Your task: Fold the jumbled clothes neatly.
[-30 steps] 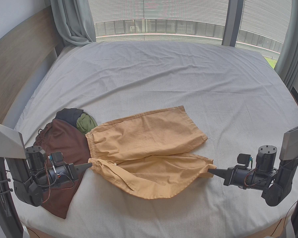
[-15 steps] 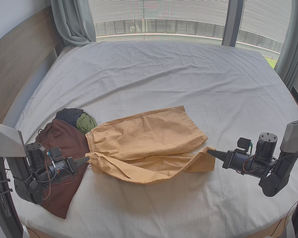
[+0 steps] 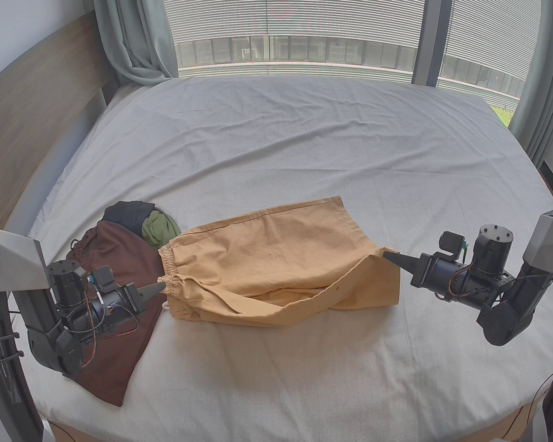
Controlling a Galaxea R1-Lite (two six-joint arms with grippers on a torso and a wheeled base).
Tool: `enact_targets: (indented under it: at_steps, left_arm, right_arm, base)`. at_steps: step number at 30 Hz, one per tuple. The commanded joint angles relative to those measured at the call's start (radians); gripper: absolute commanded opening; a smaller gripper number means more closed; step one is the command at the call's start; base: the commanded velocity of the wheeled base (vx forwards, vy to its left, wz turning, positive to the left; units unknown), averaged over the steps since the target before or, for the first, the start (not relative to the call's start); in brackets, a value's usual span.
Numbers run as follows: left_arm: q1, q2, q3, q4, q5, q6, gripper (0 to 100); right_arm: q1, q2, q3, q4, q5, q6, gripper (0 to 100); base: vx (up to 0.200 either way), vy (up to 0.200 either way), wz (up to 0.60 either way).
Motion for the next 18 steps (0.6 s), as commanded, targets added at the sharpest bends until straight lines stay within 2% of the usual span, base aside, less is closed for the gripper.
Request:
enact_targets:
  at_steps: [1,7,18]
  left_arm:
    - [0.001,0.001,-0.006,-0.001,0.002,-0.002,0]
    - [0.005,-0.001,-0.019,-0.001,0.006,-0.02,0]
    - [0.008,0.003,-0.056,-0.001,0.054,-0.048,0]
  right_arm:
    - [-0.006,-0.018,-0.045,0.018,0.001,-0.001,0]
    - [-0.007,-0.018,-0.091,0.043,0.001,-0.001,0]
    - [-0.016,-0.015,-0.249,0.199,0.001,-0.001,0]
  base:
    - [0.0,0.0,0.0]
    - [0.0,0.0,0.0]
    - [0.0,0.0,0.0]
